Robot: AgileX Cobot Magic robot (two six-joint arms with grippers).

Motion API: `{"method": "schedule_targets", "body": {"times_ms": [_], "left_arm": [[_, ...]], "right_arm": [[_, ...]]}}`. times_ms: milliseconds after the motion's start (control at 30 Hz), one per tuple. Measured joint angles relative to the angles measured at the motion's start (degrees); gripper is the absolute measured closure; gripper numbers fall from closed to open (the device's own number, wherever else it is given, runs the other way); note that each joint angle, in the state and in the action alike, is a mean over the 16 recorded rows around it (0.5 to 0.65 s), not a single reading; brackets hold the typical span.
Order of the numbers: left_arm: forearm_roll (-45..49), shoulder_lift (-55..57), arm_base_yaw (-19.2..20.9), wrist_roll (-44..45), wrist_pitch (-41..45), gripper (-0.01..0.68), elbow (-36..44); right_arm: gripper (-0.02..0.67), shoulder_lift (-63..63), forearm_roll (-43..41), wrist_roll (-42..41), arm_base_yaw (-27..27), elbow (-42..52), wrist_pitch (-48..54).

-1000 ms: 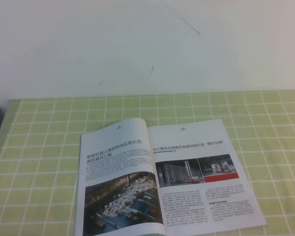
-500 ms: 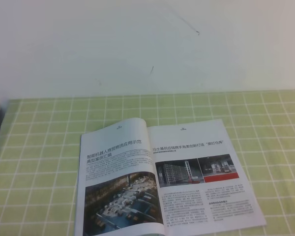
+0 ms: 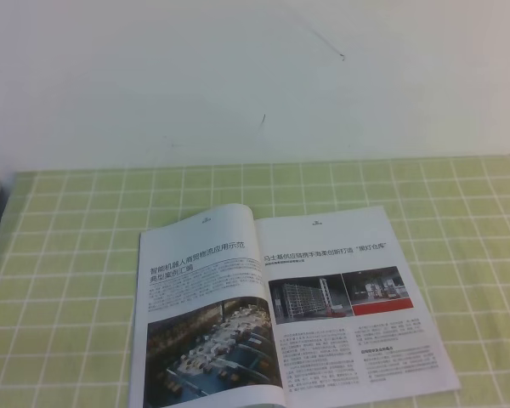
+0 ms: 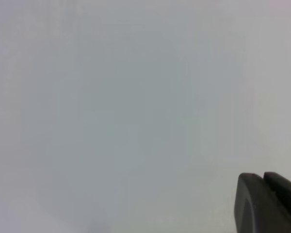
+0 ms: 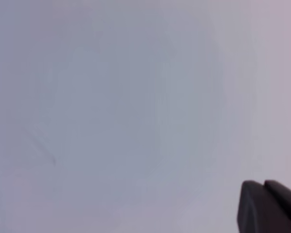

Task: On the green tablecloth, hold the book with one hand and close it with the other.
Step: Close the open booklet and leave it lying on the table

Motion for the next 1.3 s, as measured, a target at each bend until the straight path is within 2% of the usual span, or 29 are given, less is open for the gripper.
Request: {"method": "schedule_targets", "body": {"times_ms": [267, 467, 700, 933, 1100, 1300], "left_arm": [[0.04, 0.0, 0.0, -0.08, -11.23, 0.676, 0.0], [-0.53, 0.09, 0.0, -0.84, -12.0, 0.676, -1.51], [-1.25, 4.26, 0.0, -1.64, -4.22, 0.676, -9.4], [-1.98, 17.24, 0.0, -1.79, 8.81, 0.676, -21.16], [-5.2, 30.96, 0.0, -1.56, 16.46, 0.676, -27.46], [-13.21, 46.72, -0.79, 2.4, 22.52, 0.676, -32.0]], "right_arm": [[0.652, -0.05, -0.05, -0.89, 0.0, -0.01, -13.58], [0.652, -0.07, -0.09, -0.79, 0.0, -2.05, -11.93], [0.652, 2.42, -0.88, -0.59, 0.0, -11.45, 3.87], [0.652, 11.75, -0.63, -3.11, 0.0, -25.52, 25.33], [0.652, 22.08, 3.27, -10.17, 0.0, -33.3, 36.82], [0.652, 35.05, 12.95, -24.33, 0.0, -38.39, 45.43]]}}
